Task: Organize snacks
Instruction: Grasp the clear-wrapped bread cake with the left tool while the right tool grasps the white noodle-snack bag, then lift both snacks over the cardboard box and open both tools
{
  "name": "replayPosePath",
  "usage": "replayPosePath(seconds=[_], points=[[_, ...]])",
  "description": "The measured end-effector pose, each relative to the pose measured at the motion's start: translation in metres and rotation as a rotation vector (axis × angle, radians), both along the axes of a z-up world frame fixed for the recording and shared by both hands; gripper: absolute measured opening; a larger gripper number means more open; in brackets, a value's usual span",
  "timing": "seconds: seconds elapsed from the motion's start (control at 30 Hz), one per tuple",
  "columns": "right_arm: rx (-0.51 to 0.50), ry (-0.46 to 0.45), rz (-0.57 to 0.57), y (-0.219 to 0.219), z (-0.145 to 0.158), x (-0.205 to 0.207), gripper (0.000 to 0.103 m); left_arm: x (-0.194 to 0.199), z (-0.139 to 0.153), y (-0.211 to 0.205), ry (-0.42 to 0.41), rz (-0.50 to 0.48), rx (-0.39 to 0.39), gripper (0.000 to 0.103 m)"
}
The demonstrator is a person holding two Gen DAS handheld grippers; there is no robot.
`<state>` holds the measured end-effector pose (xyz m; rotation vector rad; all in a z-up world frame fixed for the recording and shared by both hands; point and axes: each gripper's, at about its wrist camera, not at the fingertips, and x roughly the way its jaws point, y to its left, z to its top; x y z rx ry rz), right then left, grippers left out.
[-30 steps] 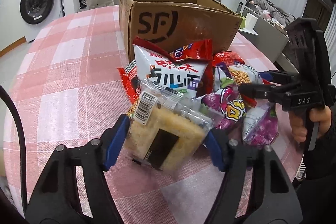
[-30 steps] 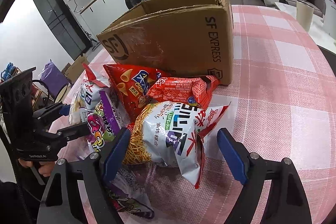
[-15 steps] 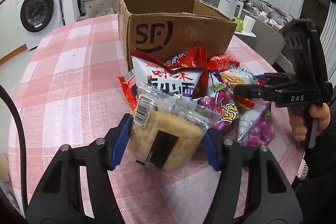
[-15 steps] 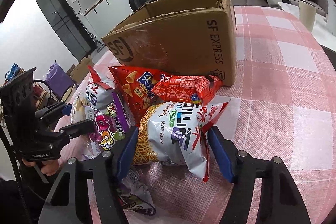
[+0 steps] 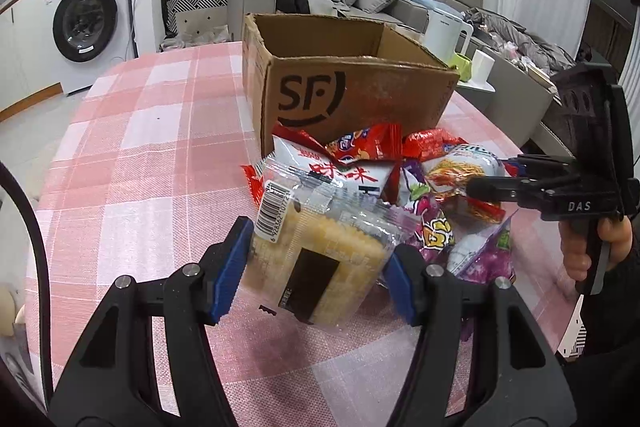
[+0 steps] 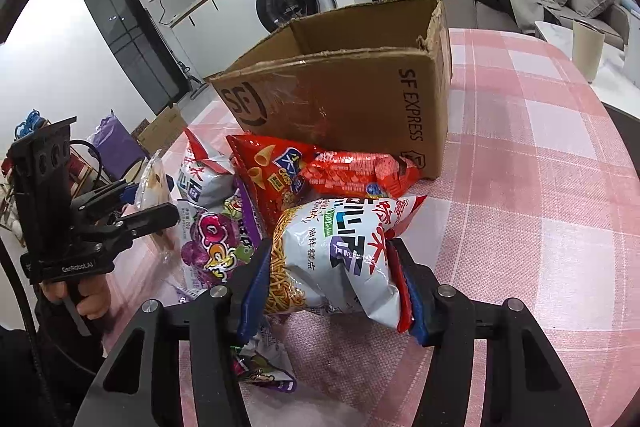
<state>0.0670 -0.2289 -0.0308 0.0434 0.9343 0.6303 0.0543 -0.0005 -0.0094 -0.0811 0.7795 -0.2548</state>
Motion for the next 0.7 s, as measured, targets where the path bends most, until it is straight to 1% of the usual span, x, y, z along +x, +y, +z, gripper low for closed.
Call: replayPosePath(seconds=[0.23, 0.43, 0.7], points=[[0.028, -0.019, 0.002, -0.009, 0.013, -0.007, 0.057, -0.004, 0.01, 0.002, -0.023, 0.02, -0.007, 0.059], [0.048, -0.052, -0.002, -0.012, 0.029, -0.011, 0.057, -0.007, 0.02, 0.002, -0.05, 0.042, -0.009, 0.059], [0.078, -0.093, -0.01, -0.015, 0.041, -0.016, 0.057, -0.014, 0.038, -0.004, -0.09, 0.083, 0.011, 0.059]])
